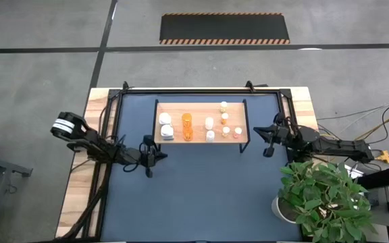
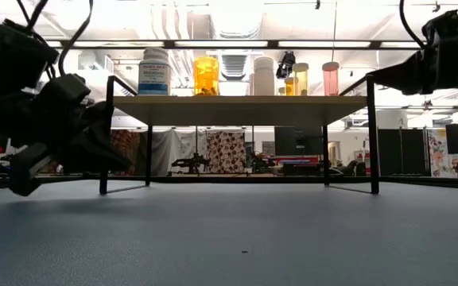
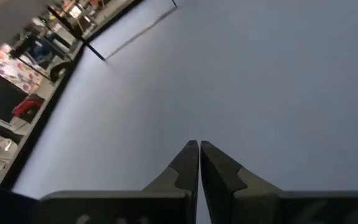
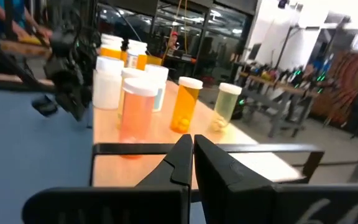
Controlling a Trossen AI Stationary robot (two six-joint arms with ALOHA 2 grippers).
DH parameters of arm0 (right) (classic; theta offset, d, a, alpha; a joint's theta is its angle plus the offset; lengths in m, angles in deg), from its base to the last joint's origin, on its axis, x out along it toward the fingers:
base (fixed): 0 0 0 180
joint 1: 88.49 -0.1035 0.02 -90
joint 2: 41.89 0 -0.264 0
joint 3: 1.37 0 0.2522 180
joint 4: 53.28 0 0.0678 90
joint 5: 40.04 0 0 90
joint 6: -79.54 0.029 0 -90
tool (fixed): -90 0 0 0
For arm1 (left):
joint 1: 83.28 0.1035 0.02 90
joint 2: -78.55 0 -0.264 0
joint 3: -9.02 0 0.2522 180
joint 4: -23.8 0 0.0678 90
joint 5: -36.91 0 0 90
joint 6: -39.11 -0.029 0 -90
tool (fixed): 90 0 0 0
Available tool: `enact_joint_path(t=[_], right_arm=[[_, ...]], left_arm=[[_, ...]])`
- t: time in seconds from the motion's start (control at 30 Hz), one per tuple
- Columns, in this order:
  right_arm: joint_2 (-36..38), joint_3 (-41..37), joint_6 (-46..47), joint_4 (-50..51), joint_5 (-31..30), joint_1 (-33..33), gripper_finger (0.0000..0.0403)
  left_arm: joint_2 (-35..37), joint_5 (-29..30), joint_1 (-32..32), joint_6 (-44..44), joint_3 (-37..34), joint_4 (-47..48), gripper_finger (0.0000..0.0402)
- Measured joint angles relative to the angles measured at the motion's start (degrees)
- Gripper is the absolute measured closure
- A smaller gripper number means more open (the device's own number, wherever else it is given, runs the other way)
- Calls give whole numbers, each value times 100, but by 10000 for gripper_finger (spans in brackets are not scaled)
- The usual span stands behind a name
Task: Pick and place medicine bottles onto shelf by color
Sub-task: Return to Home Position
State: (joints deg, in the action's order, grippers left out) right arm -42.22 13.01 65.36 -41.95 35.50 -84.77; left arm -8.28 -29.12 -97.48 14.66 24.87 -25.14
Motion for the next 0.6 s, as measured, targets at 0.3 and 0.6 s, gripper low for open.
enact_joint_path(t=[0.3, 0.6], right_arm=[[-231, -2, 1458, 0, 3, -4, 394], [-242, -2, 1209, 0, -2, -4, 394]], left_arm=[[-430, -42, 0, 56, 2, -72, 401], [-226, -35, -2, -42, -11, -190, 401]])
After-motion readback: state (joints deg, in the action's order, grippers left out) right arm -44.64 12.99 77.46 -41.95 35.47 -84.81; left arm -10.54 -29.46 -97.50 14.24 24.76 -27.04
